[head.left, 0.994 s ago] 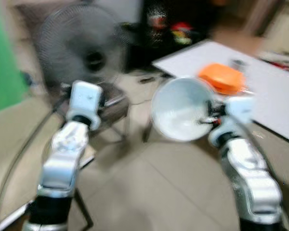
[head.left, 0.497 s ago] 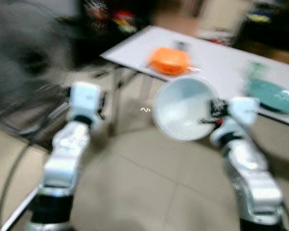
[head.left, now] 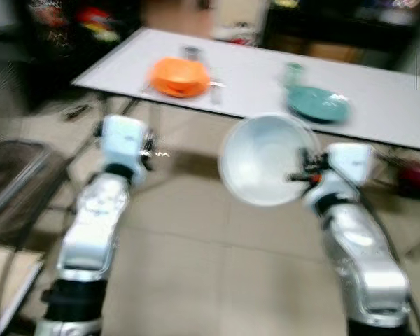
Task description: Setting the table
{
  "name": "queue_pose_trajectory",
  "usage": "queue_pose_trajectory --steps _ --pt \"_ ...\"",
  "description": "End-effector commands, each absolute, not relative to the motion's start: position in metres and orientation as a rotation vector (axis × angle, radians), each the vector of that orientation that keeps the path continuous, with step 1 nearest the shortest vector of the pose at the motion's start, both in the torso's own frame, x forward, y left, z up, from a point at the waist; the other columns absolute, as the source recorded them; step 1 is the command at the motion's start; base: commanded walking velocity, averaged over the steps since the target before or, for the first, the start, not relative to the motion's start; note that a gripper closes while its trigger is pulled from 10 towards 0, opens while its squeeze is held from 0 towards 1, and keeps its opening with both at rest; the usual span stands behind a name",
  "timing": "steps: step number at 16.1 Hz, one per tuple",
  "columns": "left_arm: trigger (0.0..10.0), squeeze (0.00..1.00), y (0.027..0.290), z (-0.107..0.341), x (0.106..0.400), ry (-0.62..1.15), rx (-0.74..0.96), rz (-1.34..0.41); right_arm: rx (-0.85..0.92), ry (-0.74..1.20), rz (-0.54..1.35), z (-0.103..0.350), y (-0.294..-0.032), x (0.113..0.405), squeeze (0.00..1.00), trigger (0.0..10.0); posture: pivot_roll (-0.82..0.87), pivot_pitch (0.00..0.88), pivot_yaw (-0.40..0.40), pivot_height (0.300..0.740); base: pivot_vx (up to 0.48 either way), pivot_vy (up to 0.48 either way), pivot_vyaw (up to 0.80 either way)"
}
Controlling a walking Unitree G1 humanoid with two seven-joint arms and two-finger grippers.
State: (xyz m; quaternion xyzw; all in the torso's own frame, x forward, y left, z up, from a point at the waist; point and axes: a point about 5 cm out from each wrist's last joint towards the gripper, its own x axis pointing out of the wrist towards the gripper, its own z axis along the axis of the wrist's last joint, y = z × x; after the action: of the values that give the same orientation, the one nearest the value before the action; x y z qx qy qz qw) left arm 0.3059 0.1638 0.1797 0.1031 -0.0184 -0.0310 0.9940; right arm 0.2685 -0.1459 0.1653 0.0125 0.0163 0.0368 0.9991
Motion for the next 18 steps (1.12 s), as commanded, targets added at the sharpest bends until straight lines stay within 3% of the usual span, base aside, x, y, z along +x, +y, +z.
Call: queue_pose_trajectory --steps 1,5,11,15,18 --pt "10.0 0.00 0.158 0.175 0.306 -0.009 0.139 -0.075 0.013 -0.022 0.034 0.178 -0.156 0.270 0.00 10.0 0.05 0.000 -0.092 0.740 0.000 0.000 -0.80" --pt "10.0 0.00 0.156 0.174 0.303 -0.004 0.200 -0.105 0.019 -0.028 0.029 0.179 -0.155 0.271 0.00 10.0 0.05 0.000 -0.083 0.740 0.000 0.000 -0.72" --pt "10.0 0.00 0.154 0.176 0.297 -0.036 0.218 -0.158 0.010 -0.033 0.046 0.175 -0.152 0.271 0.00 10.0 0.07 0.000 -0.073 0.740 0.000 0.000 0.00" --pt "10.0 0.00 0.155 0.176 0.296 -0.043 0.218 -0.156 0.030 -0.027 0.033 0.172 -0.155 0.275 0.00 10.0 0.08 0.000 -0.082 0.740 0.302 0.000 -0.72" --pt "10.0 0.00 0.154 0.176 0.296 -0.041 0.221 -0.155 0.007 -0.023 0.017 0.171 -0.157 0.277 0.00 10.0 0.08 0.000 -0.082 0.740 0.312 0.000 0.00"
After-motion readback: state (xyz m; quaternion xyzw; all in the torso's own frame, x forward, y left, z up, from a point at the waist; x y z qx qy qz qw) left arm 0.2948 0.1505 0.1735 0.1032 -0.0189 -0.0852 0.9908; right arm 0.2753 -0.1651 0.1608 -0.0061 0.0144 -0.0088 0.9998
